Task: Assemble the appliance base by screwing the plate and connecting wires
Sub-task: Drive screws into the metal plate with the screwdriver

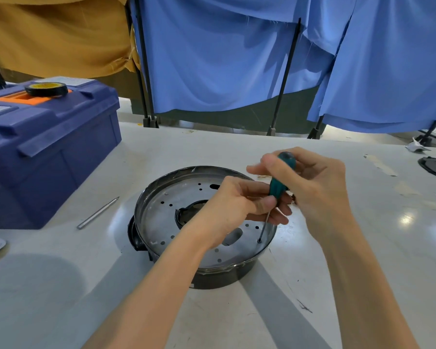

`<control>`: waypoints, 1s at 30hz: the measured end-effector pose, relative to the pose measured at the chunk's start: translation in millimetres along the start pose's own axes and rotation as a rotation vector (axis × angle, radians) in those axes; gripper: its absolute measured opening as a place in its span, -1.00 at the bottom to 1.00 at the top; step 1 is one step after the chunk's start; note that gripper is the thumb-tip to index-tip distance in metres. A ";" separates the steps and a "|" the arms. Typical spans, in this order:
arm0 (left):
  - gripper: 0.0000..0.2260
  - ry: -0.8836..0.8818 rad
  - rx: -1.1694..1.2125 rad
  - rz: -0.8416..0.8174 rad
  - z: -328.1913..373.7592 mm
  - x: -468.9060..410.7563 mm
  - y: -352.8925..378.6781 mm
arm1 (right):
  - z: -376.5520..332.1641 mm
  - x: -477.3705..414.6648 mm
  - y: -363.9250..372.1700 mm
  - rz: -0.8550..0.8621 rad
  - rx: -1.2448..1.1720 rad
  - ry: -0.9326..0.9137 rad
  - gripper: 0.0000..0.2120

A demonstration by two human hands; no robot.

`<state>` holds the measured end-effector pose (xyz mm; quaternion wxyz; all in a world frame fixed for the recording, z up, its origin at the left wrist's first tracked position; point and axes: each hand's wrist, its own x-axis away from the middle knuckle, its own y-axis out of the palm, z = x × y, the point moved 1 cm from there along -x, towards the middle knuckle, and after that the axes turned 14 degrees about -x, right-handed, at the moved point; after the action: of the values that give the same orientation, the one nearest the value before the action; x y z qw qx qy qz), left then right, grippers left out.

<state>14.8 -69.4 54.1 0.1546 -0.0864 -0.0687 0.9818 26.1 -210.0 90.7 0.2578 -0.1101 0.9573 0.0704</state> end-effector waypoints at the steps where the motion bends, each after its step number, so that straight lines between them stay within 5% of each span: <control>1: -0.84 0.005 -0.002 -0.019 -0.1 0.8 -0.2 | -2.5 -0.1 -4.4 -0.106 -0.102 0.037 -0.69; 4: -0.82 0.001 0.000 -0.027 -0.9 0.8 -0.9 | -4.6 1.2 -11.5 -0.214 -0.191 0.041 -0.70; 12: -0.91 0.001 -0.003 0.022 -0.2 -2.6 4.1 | 5.4 3.5 16.0 0.266 0.189 -0.256 -0.82; 16: -0.85 0.009 0.031 -0.031 -1.4 -0.3 -0.6 | 1.1 1.2 5.4 -0.019 -0.139 0.019 -0.72; 19: -0.82 0.002 0.015 -0.055 -1.8 -0.3 -0.9 | -1.8 1.6 -6.9 -0.191 -0.233 0.054 -0.70; 27: -0.91 0.007 -0.025 0.009 -1.2 -3.0 5.9 | 4.1 5.1 10.5 0.264 0.165 -0.253 -0.81; 30: -0.89 0.002 -0.003 -0.015 -2.1 -2.9 1.7 | -0.1 1.8 7.1 0.124 0.047 -0.112 -0.77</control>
<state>17.5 -71.7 52.1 0.1618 -0.0870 -0.0709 0.9804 22.8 -203.5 90.5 0.3087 -0.0403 0.9477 0.0697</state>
